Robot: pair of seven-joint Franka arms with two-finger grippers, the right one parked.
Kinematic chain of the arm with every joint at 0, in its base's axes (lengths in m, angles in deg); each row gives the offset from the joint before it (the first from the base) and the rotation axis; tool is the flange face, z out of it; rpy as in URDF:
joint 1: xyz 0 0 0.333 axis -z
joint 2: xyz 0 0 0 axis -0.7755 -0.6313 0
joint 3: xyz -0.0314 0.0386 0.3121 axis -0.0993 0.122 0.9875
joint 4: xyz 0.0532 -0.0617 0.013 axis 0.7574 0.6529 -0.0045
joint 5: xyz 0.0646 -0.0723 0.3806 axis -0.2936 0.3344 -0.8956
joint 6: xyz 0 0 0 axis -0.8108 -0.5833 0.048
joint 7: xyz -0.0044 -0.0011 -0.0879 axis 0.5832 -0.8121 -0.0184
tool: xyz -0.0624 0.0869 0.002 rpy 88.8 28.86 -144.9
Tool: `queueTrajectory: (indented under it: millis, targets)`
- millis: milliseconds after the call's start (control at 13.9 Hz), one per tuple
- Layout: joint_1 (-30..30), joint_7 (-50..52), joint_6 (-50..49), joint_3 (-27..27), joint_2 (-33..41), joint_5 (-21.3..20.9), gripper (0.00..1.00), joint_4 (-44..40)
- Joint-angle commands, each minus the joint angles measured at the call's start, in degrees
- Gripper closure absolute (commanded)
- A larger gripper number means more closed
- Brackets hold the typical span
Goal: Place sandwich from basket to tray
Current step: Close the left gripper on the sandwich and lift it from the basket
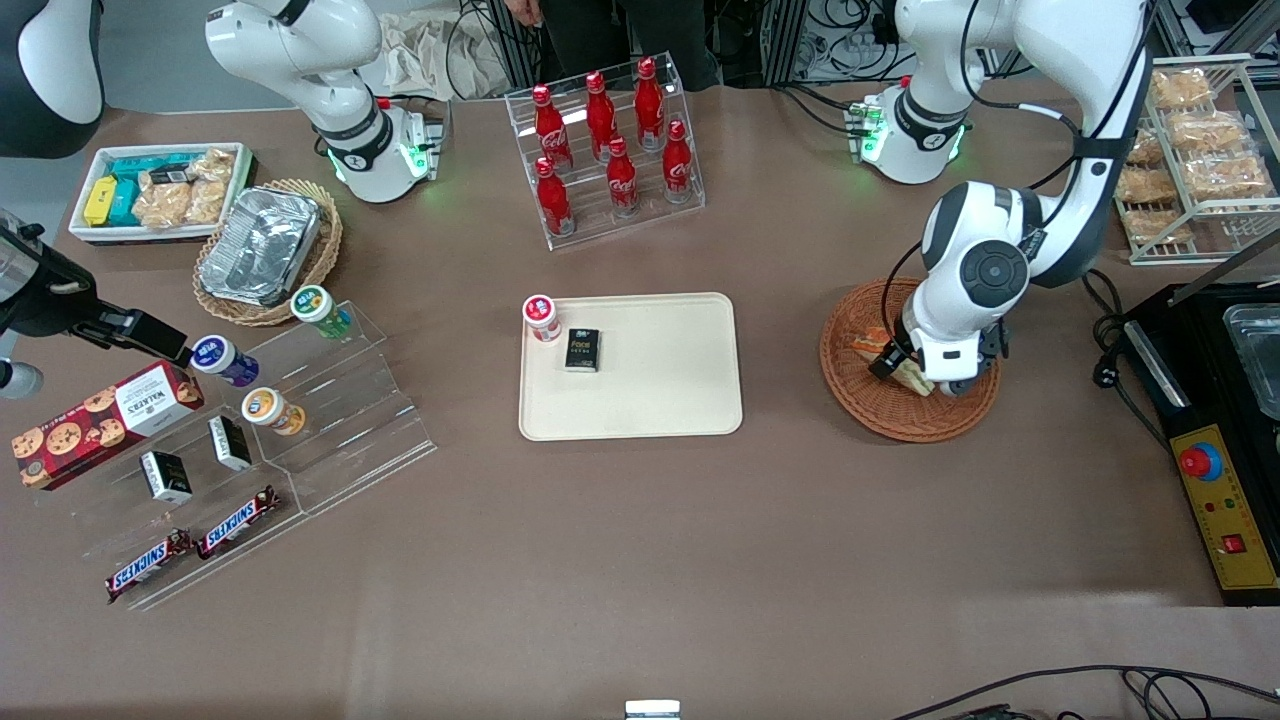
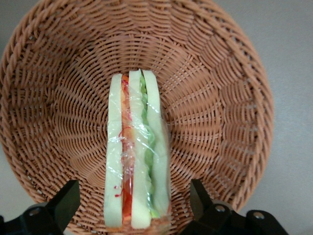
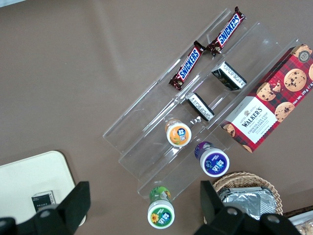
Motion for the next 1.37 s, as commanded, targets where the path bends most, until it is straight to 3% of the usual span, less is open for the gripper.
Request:
queueTrajectory:
  millis: [0, 144, 216, 503, 575, 935, 1294]
  targets:
    - [-0.02, 1.42, 6.09, 0.18, 0.91, -1.24, 0.00, 4.96]
    - [-0.02, 1.33, 7.43, 0.88, -0.23, -1.42, 0.02, 5.06]
    - [0.07, 1.41, 7.87, 1.23, -0.33, -2.64, 0.11, 5.06]
    - [-0.02, 1.33, 9.01, 1.41, -1.47, -3.70, 0.78, 4.45]
    - [-0.02, 1.33, 9.10, 1.41, -1.38, -3.71, 1.00, 4.27]
    - [0.07, 0.01, 4.56, 1.15, 3.26, -3.79, 1.00, -0.63]
    - [1.56, -12.28, -28.21, 0.71, 4.95, -2.74, 1.00, -23.47]
